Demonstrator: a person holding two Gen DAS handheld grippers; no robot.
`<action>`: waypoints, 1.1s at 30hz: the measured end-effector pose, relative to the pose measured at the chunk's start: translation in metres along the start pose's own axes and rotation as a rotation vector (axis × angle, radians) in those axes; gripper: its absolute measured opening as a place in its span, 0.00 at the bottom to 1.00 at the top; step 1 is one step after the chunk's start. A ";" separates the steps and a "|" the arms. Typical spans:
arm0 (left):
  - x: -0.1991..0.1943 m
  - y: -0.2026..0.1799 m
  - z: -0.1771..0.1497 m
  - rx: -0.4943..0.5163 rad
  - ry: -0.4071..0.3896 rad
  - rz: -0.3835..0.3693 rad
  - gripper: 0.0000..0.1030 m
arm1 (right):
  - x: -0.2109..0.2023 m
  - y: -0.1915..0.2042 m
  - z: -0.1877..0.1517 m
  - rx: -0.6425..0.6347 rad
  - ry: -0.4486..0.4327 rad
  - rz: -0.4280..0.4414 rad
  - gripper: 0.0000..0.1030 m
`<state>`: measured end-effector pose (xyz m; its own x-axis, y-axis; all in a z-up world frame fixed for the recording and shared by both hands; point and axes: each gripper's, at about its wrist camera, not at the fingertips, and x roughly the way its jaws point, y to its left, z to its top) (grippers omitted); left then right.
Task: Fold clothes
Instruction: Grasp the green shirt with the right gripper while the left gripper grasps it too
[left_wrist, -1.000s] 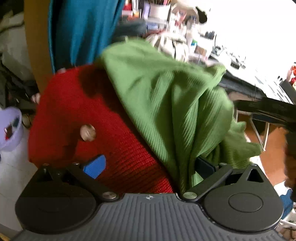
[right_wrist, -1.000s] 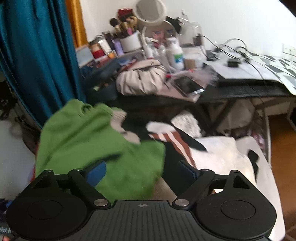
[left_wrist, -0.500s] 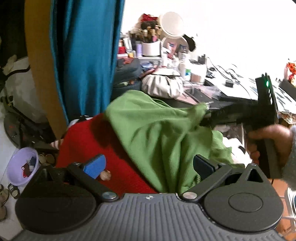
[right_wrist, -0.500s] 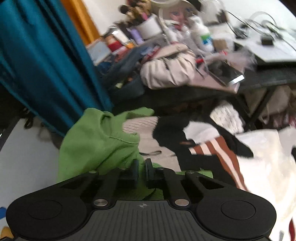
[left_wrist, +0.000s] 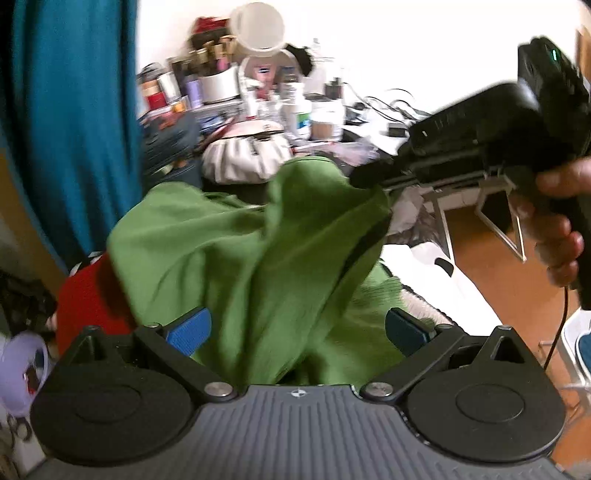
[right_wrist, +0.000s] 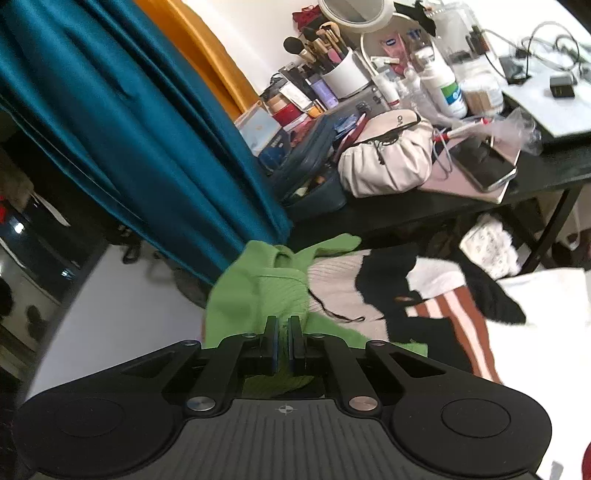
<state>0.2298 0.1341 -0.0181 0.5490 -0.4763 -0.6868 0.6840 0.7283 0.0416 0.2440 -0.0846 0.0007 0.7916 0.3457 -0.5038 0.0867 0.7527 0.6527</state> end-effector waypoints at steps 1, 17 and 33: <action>0.006 -0.005 0.002 0.014 0.001 0.004 1.00 | -0.003 0.000 0.001 0.004 0.002 0.009 0.04; -0.029 0.004 -0.006 -0.014 -0.019 0.242 0.13 | -0.004 0.013 0.000 -0.013 0.016 0.050 0.29; -0.055 0.065 -0.052 -0.235 0.021 0.328 0.74 | 0.042 0.024 -0.008 -0.001 0.064 -0.127 0.34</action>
<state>0.2190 0.2330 -0.0151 0.7084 -0.1920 -0.6792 0.3448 0.9338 0.0955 0.2745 -0.0476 -0.0094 0.7339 0.2823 -0.6178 0.1835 0.7933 0.5805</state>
